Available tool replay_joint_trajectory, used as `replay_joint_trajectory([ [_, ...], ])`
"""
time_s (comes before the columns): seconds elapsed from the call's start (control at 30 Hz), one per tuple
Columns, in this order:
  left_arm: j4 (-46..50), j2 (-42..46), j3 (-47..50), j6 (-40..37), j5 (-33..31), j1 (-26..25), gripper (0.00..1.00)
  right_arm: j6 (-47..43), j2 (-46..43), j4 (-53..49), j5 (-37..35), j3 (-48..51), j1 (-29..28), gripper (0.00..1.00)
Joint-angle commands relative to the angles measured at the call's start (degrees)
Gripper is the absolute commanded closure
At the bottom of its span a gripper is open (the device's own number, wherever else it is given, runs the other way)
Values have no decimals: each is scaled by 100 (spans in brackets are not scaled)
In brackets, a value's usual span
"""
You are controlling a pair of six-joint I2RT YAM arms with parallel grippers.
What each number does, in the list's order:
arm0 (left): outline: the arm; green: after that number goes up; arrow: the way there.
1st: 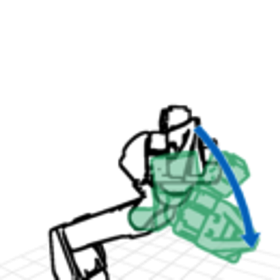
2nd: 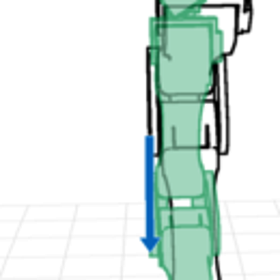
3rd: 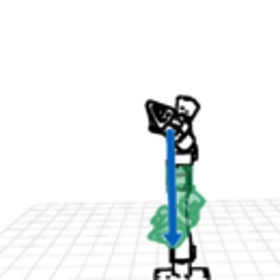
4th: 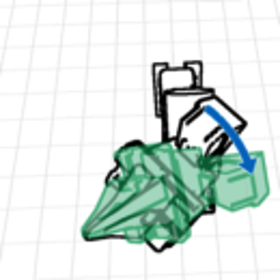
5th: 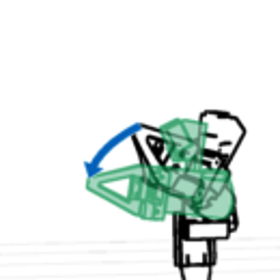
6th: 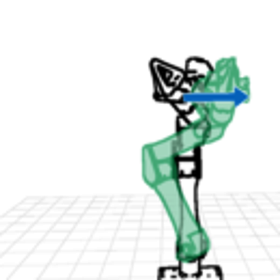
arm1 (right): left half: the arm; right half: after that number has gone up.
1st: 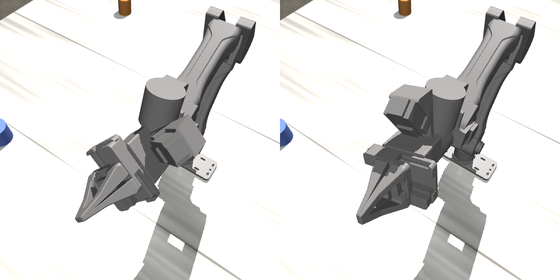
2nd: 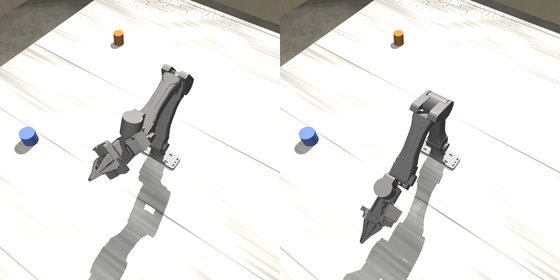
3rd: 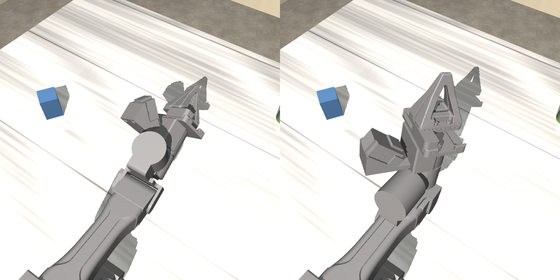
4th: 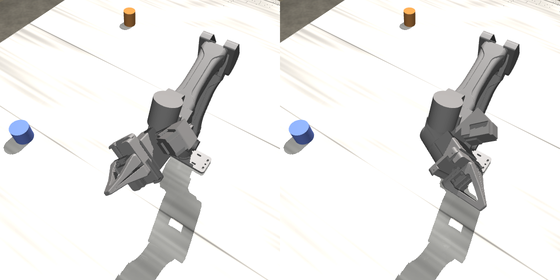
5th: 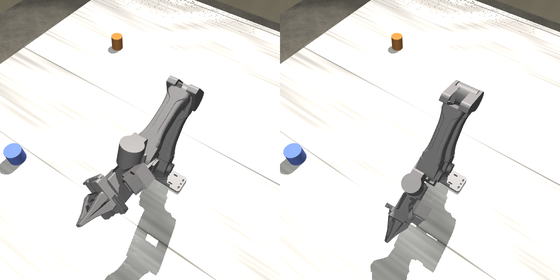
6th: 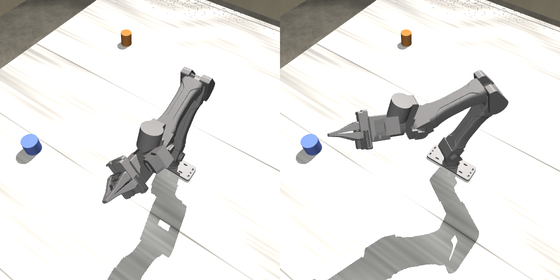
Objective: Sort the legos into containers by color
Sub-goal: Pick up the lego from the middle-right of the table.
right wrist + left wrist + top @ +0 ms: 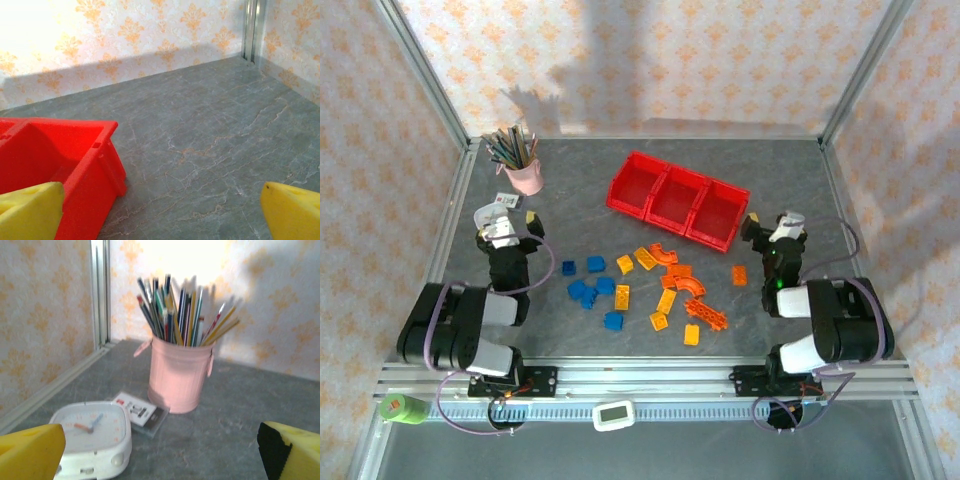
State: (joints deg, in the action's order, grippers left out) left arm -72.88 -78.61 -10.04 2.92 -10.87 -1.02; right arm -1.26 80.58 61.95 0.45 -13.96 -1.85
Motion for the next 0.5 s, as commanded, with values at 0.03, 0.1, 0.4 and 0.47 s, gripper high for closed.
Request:
replay_joint_trajectory([
  [0.03, 1052, 969, -92, 136, 66, -3, 1, 457, -648, -1218, -386, -419, -22, 0],
  [0.1, 1741, 1419, -255, 491, 39, -4, 1, 836, -869, -1609, -264, -534, 8, 0],
  [0.4, 3654, 2123, -876, 2353, 696, 84, 1, 2909, -1589, -3919, 137, -1058, 111, 0],
  [0.47, 3613, 2203, -740, 2761, 834, 92, 1, 3091, -1726, -4253, 342, -1065, 123, 0],
])
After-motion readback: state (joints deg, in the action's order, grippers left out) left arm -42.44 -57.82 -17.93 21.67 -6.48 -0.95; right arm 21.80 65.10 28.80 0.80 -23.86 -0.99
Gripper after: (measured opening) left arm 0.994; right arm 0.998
